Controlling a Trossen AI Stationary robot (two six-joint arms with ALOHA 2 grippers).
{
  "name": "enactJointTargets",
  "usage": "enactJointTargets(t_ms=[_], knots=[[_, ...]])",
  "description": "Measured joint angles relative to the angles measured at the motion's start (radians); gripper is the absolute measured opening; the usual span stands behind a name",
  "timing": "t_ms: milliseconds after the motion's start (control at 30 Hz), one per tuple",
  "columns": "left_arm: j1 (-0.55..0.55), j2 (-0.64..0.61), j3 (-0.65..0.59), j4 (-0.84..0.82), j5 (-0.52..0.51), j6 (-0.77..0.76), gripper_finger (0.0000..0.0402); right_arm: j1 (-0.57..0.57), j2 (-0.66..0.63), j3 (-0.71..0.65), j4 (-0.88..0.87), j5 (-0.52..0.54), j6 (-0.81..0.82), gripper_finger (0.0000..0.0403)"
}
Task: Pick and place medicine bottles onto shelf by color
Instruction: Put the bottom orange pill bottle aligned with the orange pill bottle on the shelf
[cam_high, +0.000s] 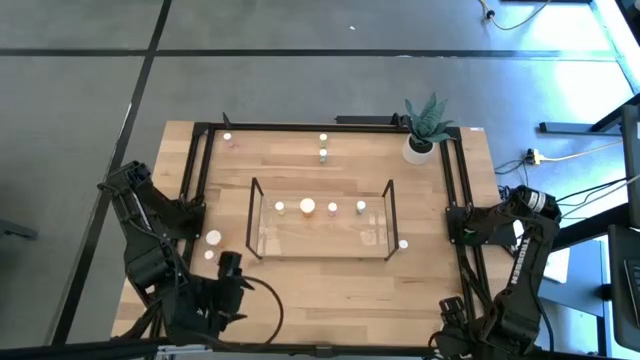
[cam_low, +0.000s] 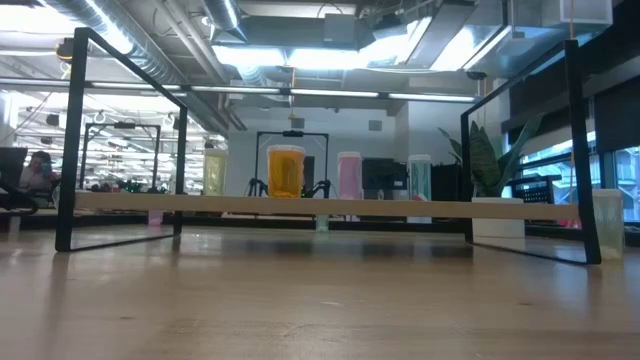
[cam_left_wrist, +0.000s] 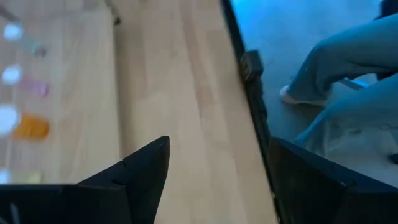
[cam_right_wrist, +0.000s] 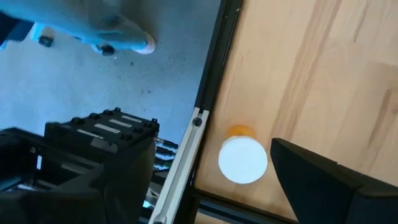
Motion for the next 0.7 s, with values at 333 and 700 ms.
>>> enactJointTargets(t_ms=[333, 700], knots=[[-0.003, 0.000, 0.000, 0.063, -0.001, 0.089, 0.0267, 0.051, 0.039, 0.000, -0.036, 0.085, 0.054, 0.0321], [-0.003, 0.000, 0.000, 0.075, 0.000, 0.089, 0.0267, 0.051, 0.102, 0.000, -0.106, 0.058, 0.076, 0.0321]])
